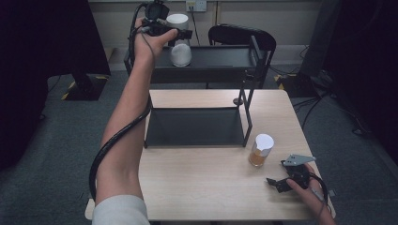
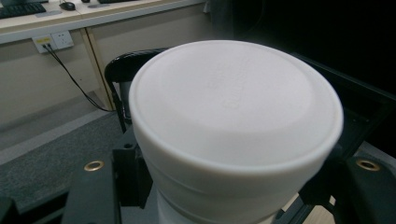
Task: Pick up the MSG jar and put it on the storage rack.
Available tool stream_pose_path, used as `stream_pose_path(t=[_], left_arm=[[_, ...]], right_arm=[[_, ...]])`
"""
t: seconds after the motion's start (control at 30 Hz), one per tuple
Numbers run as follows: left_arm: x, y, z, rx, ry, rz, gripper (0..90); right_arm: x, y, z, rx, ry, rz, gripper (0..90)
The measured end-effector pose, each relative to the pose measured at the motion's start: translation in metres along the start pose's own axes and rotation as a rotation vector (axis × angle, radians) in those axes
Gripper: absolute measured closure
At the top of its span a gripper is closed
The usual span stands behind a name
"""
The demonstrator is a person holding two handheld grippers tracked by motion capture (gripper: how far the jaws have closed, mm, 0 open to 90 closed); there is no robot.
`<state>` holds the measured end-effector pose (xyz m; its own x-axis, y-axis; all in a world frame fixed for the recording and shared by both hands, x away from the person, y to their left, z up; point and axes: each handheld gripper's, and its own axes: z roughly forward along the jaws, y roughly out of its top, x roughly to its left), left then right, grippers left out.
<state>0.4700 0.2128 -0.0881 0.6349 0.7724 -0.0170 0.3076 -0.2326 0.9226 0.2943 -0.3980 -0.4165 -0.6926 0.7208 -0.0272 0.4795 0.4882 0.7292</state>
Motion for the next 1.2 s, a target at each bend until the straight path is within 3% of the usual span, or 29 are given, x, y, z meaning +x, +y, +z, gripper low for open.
stream_pose_path(t=[0.13, 0.3, 0.47, 0.6, 1.2], left_arm=[[-0.004, -0.002, 0.0, -0.017, 0.015, -0.018, 32.5], [-0.018, 0.002, -0.005, -0.021, 0.079, -0.038, 10.6], [-0.023, -0.002, -0.012, -0.031, 0.093, -0.064, 3.5], [-0.025, -0.009, -0.019, -0.043, 0.1, -0.088, 0.7], [-0.032, -0.048, -0.039, -0.044, 0.085, -0.104, 0.7]], right_arm=[[0.0, 0.0, 0.0, 0.0, 0.0, 0.0, 0.0], [0.0, 0.0, 0.0, 0.0, 0.0, -0.001, 0.0], [0.0, 0.0, 0.0, 0.0, 0.0, 0.0, 0.0], [0.0, 0.0, 0.0, 0.0, 0.0, 0.0, 0.0], [0.0, 0.0, 0.0, -0.001, -0.001, 0.001, 0.0]])
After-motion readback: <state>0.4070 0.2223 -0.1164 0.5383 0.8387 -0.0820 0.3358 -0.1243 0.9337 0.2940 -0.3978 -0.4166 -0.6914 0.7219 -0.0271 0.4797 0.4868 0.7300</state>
